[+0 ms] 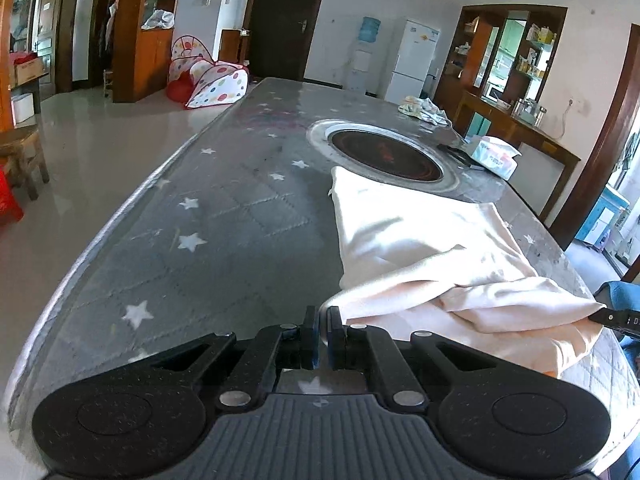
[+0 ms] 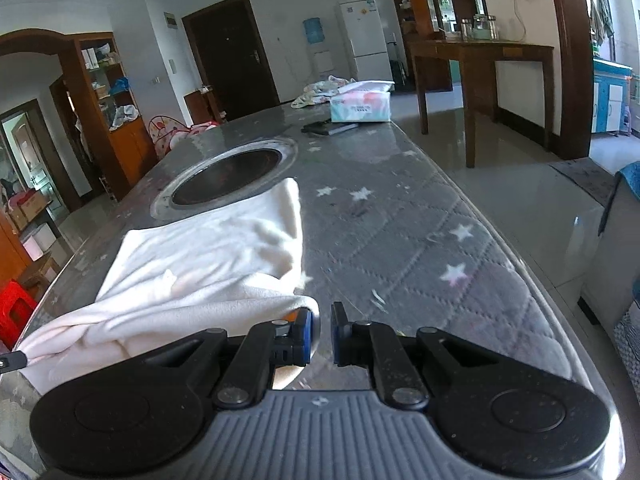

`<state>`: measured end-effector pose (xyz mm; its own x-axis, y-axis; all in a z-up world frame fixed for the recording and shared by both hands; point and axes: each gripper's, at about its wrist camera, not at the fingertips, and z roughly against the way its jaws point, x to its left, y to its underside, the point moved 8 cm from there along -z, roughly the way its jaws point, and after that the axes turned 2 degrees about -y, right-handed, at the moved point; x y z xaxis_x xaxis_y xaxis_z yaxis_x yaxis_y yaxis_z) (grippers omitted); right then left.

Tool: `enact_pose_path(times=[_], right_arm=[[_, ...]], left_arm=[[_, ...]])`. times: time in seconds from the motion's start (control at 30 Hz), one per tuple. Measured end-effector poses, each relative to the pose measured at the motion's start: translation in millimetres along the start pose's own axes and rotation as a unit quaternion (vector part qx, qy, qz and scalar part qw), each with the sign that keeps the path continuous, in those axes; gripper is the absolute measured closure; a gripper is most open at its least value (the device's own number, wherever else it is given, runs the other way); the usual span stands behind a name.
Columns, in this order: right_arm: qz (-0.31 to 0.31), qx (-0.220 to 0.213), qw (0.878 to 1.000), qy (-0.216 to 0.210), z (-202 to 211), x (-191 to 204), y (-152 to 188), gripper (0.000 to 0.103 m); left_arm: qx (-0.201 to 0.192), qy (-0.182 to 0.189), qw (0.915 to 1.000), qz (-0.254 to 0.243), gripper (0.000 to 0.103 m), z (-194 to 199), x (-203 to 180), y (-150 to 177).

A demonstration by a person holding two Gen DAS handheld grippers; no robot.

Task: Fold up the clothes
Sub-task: 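Lift the sweatshirt with both grippers and shake it out flat over the table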

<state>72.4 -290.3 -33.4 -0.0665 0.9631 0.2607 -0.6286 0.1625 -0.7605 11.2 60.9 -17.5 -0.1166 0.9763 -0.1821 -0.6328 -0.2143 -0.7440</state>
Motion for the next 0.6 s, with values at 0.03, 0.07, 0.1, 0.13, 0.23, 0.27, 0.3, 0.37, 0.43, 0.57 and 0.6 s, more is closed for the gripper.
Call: enact_pose_path(times=[0.03,0.07,0.1,0.13,0.23,0.27,0.3,0.37,0.43,0.57,0.6], right_arm=[[0.002,0.007,1.0,-0.008,1.3,-0.3,2.0,0.093],[0.004,0.014,1.0,-0.016,2.6,-0.4,4.1,0.092],[0.008,0.02,0.999,-0.023,3.7,0.5,6.4,0.085],[0.02,0.023,0.999,-0.026,5.7,2.3,8.2,0.081],[0.047,0.026,0.998,-0.029,15.4,5.1,10.9,0.08],[0.051,0.025,0.998,-0.031,19.2,5.0,11.0,0.079],[0.056,0.024,0.998,-0.032,23.2,4.8,10.8,0.075],[0.068,0.015,0.997,-0.032,30.9,5.6,6.1,0.068],[0.081,0.004,0.996,-0.037,38.7,9.7,0.7,0.067],[0.12,-0.003,0.991,-0.066,41.9,34.8,-6.5,0.059],[0.132,0.0,0.988,-0.076,38.7,43.3,-5.8,0.059]], left_arm=[[0.001,0.004,1.0,-0.002,0.099,2.2,0.1,1.3],[0.004,0.006,1.0,-0.004,0.099,2.4,0.5,2.7],[0.008,0.006,0.9999,-0.005,0.099,1.9,1.0,4.2],[0.011,0.006,0.9999,-0.006,0.097,1.4,1.4,5.7],[0.01,0.006,0.9999,-0.01,0.095,0.9,0.4,7.5],[0.008,0.005,0.9999,-0.012,0.09,1.7,-0.2,7.1],[0.005,0.004,0.9998,-0.017,0.087,3.2,-1.5,6.5],[-0.003,0.008,0.9996,-0.028,0.074,5.7,-6.0,4.2],[-0.009,0.011,0.9991,-0.041,0.068,6.1,-12.4,1.4],[-0.01,0.024,0.9975,-0.065,0.064,-1.0,-28.0,-1.3],[-0.01,0.027,0.997,-0.072,0.063,-3.7,-33.1,-2.3]])
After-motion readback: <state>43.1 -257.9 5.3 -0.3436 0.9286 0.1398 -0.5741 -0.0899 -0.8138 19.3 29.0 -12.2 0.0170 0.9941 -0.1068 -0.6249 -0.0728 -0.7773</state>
